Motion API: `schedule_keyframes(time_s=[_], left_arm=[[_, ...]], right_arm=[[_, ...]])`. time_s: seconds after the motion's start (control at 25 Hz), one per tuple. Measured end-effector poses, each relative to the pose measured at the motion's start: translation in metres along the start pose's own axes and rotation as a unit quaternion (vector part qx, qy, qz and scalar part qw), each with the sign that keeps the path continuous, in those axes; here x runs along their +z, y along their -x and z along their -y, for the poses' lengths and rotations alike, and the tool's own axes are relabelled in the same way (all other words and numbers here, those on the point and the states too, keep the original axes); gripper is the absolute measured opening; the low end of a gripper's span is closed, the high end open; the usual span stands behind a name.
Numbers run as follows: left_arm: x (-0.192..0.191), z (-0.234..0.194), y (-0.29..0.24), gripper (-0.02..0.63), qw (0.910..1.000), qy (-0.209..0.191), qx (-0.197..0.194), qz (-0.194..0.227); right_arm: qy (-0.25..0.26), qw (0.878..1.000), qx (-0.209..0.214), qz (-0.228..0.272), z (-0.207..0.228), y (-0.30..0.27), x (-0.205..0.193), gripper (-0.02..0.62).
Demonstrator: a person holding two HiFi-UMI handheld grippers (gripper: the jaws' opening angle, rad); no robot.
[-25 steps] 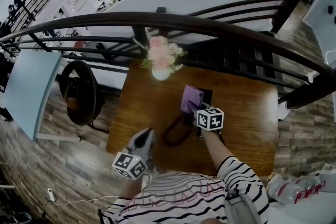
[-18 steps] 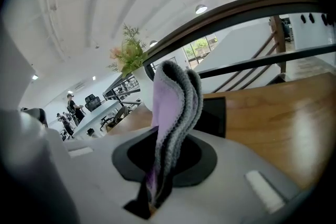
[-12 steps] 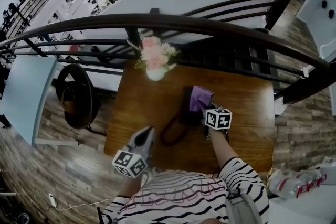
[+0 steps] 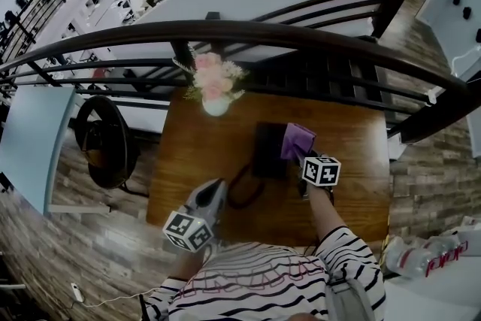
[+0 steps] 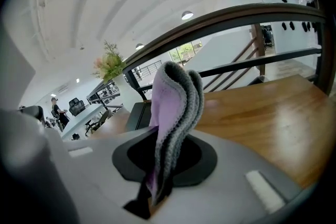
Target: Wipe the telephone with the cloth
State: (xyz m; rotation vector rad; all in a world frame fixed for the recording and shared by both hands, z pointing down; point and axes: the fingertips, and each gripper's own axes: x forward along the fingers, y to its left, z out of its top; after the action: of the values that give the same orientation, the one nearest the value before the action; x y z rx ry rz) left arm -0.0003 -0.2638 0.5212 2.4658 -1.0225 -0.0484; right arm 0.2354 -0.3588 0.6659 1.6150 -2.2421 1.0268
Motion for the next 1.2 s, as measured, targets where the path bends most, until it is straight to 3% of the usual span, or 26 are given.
schedule_keyframes(time_s=[0.16,0.4,0.72,0.96,1.2], left_arm=[[0.000,0.001,0.002,0.002,1.0000,-0.001,-0.001,0.001],[0.006,-0.006,0.021,0.002,1.0000,-0.002,0.007,0.004],[0.012,-0.016,0.049,0.002,0.9994,-0.002,0.033,0.010],[0.012,-0.022,0.050,0.002,0.9992,0.000,0.039,0.013],[0.006,-0.014,0.034,0.002,0.9998,0.004,0.018,0.003]], right_arm=[[-0.003,1.000,0.017,0.015,-0.013,0.005,0.002,0.051],[0.015,0.997,0.068,0.026,-0.070,0.002,0.002,0.051],[0.044,0.992,0.115,-0.023,-0.131,-0.036,-0.035,0.051],[0.050,0.994,0.091,-0.041,-0.116,-0.046,-0.047,0.051],[0.041,0.997,0.057,-0.038,-0.076,-0.022,-0.049,0.051]])
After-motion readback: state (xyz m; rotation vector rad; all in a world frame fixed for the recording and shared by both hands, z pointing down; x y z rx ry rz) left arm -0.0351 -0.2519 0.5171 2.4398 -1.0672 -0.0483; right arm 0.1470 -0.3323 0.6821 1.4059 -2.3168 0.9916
